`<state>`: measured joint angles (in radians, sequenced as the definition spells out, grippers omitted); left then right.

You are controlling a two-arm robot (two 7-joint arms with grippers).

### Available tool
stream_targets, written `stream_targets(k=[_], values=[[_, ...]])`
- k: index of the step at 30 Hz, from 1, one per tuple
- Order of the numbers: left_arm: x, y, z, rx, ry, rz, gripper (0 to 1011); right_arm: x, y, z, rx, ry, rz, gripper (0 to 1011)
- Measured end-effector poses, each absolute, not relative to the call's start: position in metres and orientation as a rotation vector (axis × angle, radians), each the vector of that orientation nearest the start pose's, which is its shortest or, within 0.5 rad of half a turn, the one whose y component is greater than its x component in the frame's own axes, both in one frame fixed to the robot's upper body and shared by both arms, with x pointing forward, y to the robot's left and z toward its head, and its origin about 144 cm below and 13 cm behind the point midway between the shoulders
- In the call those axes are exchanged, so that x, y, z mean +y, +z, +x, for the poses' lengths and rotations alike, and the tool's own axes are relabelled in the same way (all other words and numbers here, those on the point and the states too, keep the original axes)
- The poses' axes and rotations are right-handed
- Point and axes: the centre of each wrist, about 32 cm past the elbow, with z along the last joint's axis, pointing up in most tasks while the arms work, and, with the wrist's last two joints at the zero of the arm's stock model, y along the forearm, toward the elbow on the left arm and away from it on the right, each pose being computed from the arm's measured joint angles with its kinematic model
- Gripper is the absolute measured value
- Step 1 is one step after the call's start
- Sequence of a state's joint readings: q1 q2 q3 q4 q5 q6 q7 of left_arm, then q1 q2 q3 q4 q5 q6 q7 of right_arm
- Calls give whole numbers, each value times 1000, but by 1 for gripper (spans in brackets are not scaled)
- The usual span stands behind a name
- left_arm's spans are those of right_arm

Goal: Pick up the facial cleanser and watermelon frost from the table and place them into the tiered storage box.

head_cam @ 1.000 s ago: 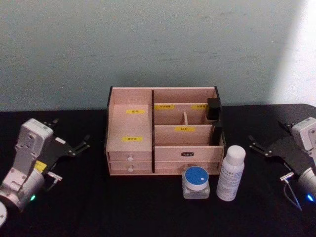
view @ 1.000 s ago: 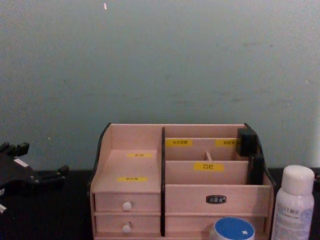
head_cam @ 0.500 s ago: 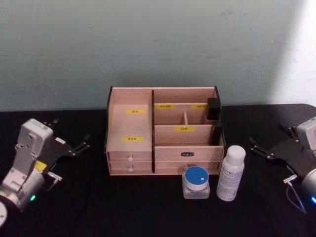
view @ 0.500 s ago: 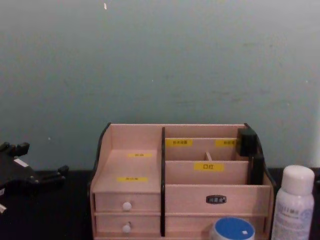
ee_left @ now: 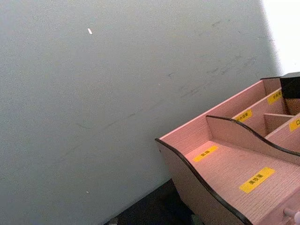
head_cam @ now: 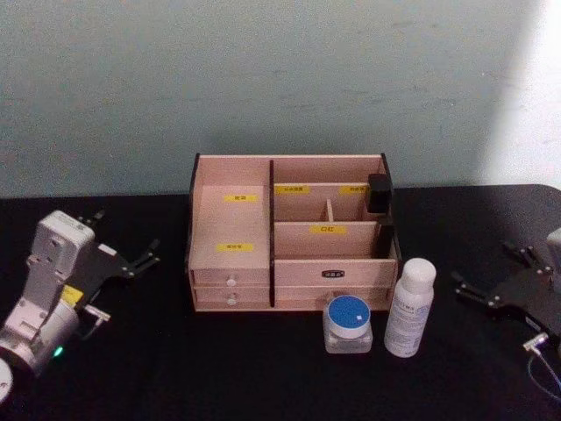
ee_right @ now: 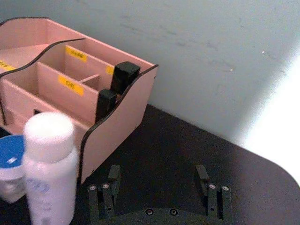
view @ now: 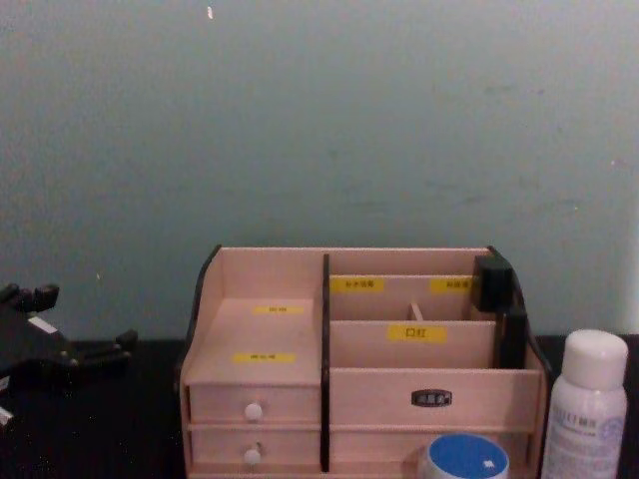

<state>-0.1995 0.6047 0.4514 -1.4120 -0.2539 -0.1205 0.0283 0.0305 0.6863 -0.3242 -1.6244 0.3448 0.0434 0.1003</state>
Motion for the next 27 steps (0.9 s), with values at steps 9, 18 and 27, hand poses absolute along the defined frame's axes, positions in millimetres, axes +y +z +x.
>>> stream_targets(k=[9, 18, 27], values=[[310, 1140, 489, -285, 1248, 304, 1001, -332, 1175, 428, -107, -1082, -408, 1002], [310, 1140, 489, -285, 1248, 304, 1001, -338, 1185, 412, -31, -974, -446, 1002], [310, 1140, 489, -285, 1248, 304, 1001, -334, 1194, 408, 33, -872, -456, 1002]])
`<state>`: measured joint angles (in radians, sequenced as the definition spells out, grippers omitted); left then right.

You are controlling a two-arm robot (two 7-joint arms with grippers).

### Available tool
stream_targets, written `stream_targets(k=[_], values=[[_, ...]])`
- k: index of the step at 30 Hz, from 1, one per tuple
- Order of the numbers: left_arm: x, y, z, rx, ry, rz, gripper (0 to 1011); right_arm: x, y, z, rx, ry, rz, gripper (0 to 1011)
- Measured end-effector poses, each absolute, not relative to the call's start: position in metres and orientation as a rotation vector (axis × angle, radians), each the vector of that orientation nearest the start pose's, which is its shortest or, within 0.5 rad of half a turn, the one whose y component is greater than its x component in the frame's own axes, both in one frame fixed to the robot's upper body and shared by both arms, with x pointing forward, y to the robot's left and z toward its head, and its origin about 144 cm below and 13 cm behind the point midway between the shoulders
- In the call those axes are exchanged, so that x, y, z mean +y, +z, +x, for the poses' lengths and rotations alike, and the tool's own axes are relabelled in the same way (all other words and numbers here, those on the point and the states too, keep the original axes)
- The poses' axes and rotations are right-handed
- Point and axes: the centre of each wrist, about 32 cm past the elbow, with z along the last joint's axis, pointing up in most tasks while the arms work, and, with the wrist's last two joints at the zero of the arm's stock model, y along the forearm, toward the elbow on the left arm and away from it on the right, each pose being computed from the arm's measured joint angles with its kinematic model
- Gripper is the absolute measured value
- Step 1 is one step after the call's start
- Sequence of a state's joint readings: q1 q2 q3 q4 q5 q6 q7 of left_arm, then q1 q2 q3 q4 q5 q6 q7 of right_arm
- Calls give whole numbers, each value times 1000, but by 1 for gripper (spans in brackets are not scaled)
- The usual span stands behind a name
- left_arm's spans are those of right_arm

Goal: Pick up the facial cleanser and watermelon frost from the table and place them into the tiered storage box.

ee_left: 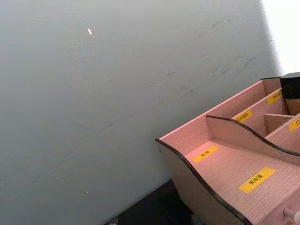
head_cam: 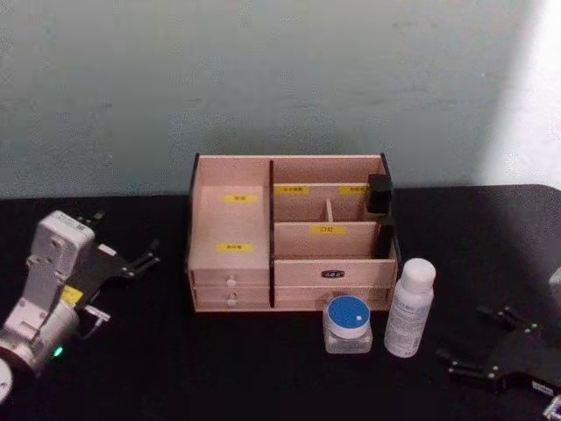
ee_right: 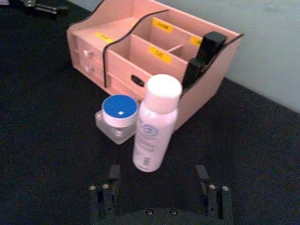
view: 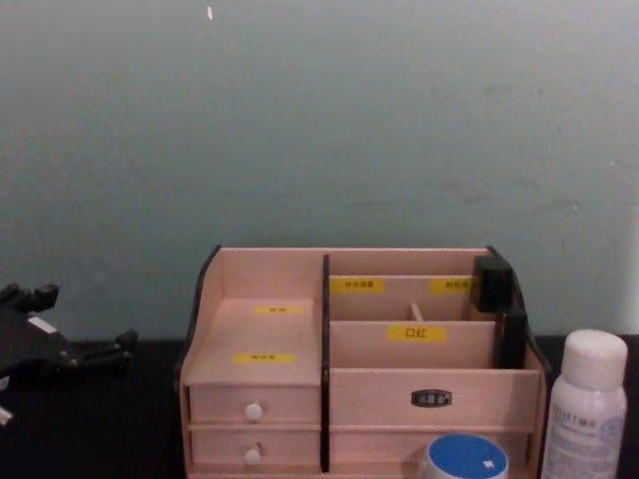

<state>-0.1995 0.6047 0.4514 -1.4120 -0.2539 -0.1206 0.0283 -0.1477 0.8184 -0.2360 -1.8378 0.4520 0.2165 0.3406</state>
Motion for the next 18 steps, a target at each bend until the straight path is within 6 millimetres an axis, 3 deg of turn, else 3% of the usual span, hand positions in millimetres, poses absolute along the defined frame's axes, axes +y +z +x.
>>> stream_targets(k=[18], values=[[310, 1140, 489, -285, 1248, 305, 1001, -312, 1192, 431, 102, -846, -460, 1002]])
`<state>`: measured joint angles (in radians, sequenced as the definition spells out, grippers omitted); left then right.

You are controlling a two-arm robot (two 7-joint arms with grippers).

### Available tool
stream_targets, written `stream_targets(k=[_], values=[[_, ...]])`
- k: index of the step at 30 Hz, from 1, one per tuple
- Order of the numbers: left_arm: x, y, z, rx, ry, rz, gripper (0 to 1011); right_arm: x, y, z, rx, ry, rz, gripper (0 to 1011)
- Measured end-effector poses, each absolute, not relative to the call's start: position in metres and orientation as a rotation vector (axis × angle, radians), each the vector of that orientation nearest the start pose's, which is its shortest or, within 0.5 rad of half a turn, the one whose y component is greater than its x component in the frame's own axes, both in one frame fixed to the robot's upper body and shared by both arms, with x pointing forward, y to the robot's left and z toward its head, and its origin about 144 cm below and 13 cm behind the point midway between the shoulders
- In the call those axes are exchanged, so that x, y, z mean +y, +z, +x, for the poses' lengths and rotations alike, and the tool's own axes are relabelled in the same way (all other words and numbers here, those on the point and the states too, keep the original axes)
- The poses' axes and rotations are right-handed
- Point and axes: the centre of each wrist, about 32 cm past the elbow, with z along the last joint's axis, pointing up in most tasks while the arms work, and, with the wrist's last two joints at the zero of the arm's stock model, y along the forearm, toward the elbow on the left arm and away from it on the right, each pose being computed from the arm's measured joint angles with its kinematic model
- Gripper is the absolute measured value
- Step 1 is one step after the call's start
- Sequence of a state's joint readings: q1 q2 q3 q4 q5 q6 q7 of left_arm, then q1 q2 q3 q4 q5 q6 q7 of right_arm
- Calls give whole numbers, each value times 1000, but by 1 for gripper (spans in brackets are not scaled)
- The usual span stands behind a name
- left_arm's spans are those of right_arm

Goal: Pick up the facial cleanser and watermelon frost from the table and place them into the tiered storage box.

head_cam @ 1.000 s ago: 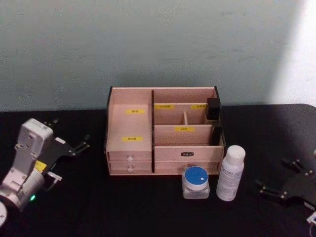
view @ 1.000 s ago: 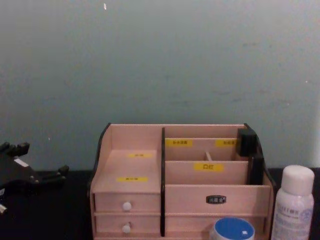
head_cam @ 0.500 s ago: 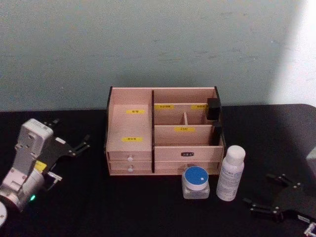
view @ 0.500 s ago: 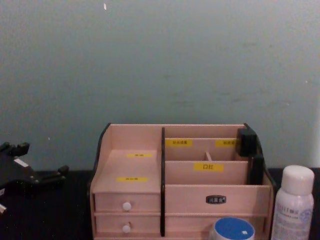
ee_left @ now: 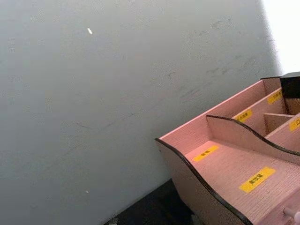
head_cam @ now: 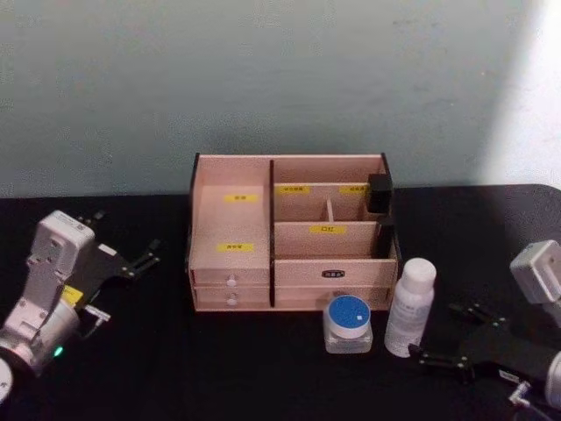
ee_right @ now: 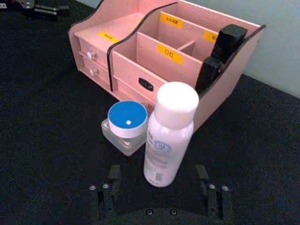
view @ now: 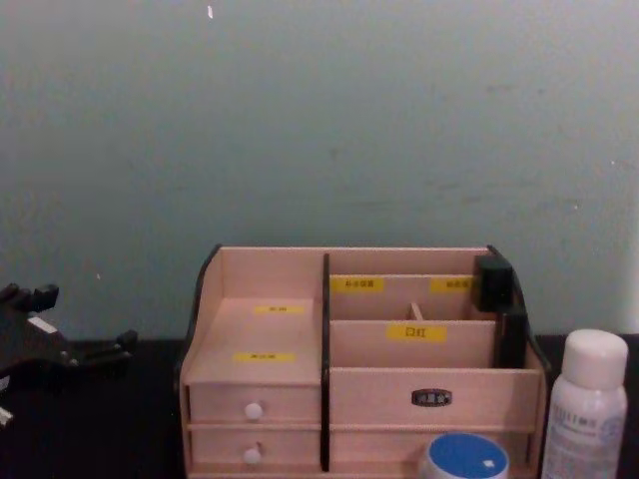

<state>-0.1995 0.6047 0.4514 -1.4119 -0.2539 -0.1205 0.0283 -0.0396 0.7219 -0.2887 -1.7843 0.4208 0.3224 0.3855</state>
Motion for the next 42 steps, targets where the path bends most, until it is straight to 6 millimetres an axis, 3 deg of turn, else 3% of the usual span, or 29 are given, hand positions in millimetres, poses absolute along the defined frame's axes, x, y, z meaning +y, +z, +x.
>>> stream_targets(k=[21, 42], values=[[310, 1140, 489, -285, 1248, 304, 1001, -291, 1183, 465, 88, -886, -430, 1002], [310, 1140, 489, -285, 1248, 305, 1001, -283, 1178, 475, 91, -899, -426, 1002]])
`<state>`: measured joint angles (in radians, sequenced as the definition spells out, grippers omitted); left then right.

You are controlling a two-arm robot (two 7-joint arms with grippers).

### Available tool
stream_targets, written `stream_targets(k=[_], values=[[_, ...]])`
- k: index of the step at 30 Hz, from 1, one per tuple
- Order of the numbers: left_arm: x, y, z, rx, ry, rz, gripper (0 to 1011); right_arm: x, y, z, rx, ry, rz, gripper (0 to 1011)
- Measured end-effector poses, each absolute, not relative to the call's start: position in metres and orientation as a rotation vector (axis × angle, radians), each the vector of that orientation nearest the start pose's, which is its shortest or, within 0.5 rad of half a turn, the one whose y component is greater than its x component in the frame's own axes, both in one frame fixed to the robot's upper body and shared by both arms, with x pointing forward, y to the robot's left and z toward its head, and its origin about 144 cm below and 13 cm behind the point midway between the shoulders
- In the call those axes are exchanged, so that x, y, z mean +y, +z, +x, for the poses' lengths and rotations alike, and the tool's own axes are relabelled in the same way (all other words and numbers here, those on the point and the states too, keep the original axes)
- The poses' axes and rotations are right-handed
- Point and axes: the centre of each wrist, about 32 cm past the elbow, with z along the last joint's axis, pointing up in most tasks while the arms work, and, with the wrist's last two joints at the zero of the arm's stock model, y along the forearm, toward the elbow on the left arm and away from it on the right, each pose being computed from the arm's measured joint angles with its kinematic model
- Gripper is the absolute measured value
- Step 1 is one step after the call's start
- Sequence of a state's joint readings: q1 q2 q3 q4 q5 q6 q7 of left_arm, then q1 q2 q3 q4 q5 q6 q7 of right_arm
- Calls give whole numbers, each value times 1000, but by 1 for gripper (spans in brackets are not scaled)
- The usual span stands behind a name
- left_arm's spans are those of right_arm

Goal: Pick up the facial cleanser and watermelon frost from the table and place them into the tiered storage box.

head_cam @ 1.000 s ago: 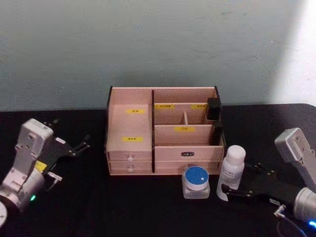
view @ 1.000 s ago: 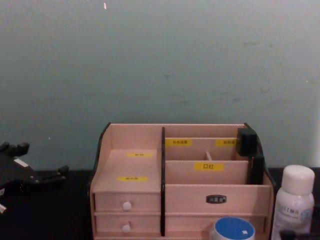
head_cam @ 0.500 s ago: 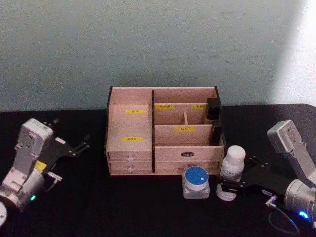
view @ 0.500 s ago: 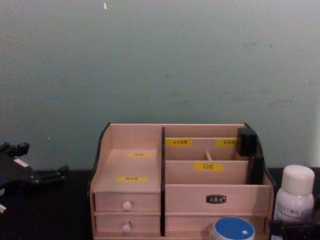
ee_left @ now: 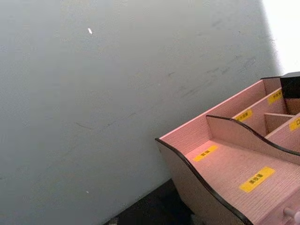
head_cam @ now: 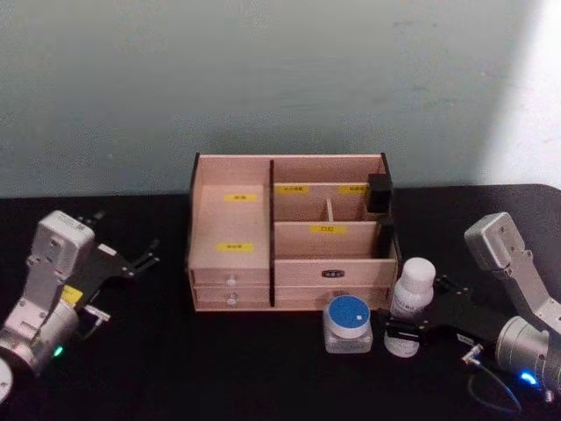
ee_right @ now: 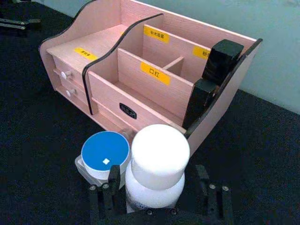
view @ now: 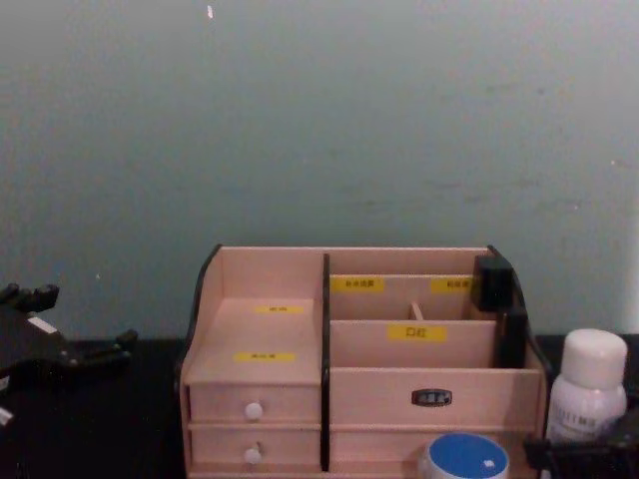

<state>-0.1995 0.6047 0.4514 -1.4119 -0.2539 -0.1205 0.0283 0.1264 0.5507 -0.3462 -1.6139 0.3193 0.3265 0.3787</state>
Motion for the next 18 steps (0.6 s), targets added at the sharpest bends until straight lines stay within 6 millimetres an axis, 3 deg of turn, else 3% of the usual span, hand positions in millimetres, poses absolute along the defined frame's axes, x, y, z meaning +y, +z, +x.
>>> stream_targets(k=[9, 18], values=[[310, 1140, 489, -285, 1248, 304, 1001, -283, 1178, 475, 92, -899, -425, 992], [310, 1140, 489, -285, 1248, 304, 1001, -283, 1178, 475, 94, -899, -424, 774]])
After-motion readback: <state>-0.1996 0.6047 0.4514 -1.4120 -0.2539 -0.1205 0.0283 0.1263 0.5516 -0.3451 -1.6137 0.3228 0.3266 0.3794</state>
